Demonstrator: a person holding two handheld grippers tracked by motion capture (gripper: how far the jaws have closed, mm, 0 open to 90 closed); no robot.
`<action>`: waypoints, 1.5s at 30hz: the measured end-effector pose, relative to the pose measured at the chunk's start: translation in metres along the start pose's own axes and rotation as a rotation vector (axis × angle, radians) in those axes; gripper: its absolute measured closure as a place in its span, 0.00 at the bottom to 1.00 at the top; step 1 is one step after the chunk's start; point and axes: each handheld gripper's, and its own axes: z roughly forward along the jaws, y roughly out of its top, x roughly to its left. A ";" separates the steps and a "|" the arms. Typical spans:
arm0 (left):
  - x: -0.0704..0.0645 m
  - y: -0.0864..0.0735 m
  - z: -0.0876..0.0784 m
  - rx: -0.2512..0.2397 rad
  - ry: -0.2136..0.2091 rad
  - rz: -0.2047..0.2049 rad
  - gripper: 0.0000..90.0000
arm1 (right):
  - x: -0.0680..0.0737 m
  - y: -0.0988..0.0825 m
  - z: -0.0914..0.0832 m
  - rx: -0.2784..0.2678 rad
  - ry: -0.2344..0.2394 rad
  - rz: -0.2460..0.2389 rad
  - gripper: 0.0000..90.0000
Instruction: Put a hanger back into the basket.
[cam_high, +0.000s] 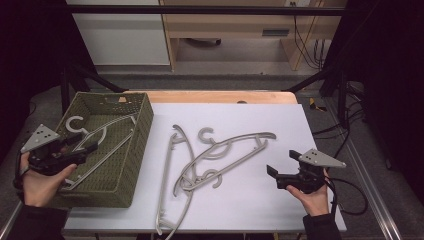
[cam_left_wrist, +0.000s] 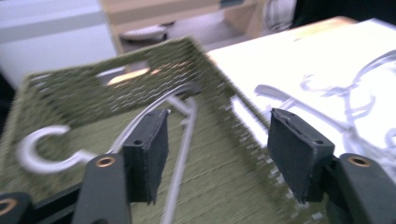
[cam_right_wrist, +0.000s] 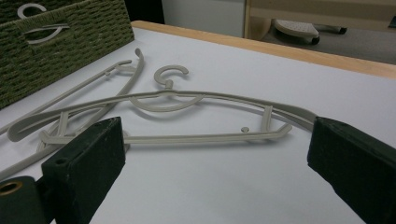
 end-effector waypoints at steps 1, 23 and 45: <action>-0.004 -0.001 0.002 -0.006 -0.008 -0.001 0.35 | 0.000 0.000 0.000 -0.001 0.003 0.001 0.05; -0.101 0.005 0.046 -0.008 -0.240 0.112 0.13 | -0.001 0.001 -0.005 -0.022 0.008 -0.002 0.05; -0.169 0.024 0.127 0.142 -0.348 0.198 0.16 | 0.001 0.001 -0.005 -0.023 0.015 -0.007 0.05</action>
